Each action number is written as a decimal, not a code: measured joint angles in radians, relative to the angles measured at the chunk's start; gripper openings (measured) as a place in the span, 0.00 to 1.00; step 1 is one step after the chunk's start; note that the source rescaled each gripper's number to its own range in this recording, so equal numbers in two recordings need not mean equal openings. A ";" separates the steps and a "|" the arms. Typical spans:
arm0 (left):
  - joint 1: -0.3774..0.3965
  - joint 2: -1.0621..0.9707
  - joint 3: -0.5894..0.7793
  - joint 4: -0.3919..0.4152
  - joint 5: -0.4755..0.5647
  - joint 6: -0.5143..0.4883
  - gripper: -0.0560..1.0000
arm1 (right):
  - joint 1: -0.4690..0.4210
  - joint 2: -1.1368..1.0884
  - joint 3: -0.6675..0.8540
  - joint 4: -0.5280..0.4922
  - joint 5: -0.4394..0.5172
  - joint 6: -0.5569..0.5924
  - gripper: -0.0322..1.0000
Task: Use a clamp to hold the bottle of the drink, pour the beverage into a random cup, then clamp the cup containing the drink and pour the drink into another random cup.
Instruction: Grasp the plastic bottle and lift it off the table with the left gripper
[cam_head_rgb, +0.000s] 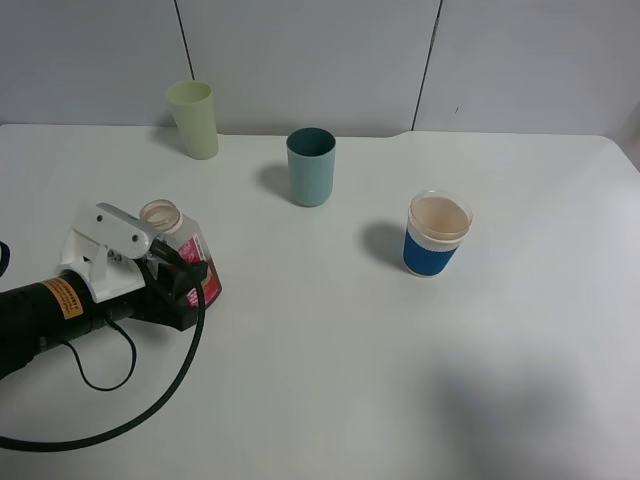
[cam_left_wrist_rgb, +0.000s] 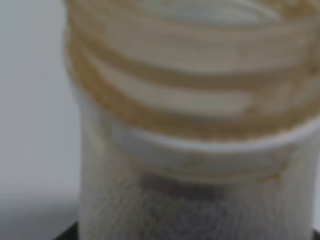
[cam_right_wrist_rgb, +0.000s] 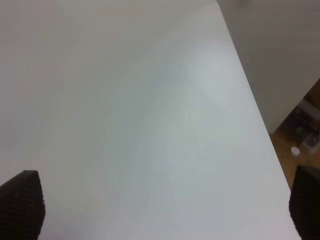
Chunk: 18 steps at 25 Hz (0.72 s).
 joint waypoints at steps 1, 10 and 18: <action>0.000 -0.008 0.000 -0.003 0.003 -0.004 0.05 | 0.000 0.000 0.000 0.000 0.000 0.000 1.00; 0.000 -0.225 0.002 -0.207 0.220 -0.002 0.05 | 0.000 0.000 0.000 0.000 0.000 0.000 1.00; 0.000 -0.394 -0.122 -0.409 0.568 0.135 0.05 | 0.000 0.000 0.000 0.000 0.000 0.000 1.00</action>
